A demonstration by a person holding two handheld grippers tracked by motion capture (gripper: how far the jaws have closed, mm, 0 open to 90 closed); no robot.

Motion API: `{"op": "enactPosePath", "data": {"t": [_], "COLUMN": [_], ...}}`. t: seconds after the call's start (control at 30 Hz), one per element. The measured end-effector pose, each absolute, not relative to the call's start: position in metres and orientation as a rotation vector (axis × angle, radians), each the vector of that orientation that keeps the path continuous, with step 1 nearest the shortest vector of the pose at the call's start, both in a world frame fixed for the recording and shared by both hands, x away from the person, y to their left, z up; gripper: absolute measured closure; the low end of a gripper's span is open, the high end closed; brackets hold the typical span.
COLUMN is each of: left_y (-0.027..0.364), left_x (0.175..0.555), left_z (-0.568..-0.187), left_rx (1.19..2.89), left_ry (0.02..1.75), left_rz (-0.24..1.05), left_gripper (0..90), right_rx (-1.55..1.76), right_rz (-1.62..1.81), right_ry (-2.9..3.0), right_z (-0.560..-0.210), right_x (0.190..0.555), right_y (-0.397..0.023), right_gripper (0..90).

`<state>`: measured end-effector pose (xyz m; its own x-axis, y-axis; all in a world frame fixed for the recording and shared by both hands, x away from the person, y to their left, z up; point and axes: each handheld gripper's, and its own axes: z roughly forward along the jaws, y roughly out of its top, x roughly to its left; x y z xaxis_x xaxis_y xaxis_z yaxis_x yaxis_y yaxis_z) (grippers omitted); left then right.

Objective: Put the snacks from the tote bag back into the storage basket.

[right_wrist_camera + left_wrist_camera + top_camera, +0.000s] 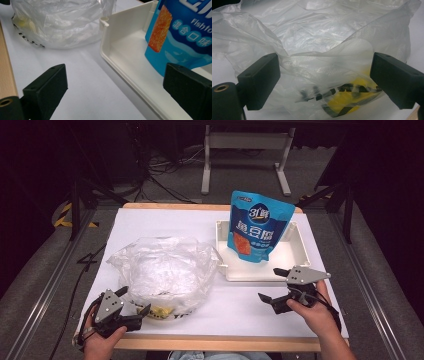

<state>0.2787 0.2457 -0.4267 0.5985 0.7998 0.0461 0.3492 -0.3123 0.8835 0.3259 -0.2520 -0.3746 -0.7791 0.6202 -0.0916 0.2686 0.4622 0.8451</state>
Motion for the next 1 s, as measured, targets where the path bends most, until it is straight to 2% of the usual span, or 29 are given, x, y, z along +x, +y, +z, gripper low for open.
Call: {"op": "enactPosePath", "data": {"t": [0.67, 1.0], "left_y": [0.247, 0.246], "left_x": [0.281, 0.282], "left_z": [-0.428, -0.429], "left_rx": [1.918, 1.928], "left_ry": [0.916, 0.91], "left_rz": [0.588, 0.583], "left_gripper": [9.8, 9.5], "right_rx": [0.796, 0.81], "right_rz": [1.193, 1.182], "right_ry": [2.342, 2.374], "right_z": [-0.435, -0.439], "right_x": [0.328, 0.329], "right_y": [-0.244, -0.243], "right_gripper": [4.5, 4.5]}}
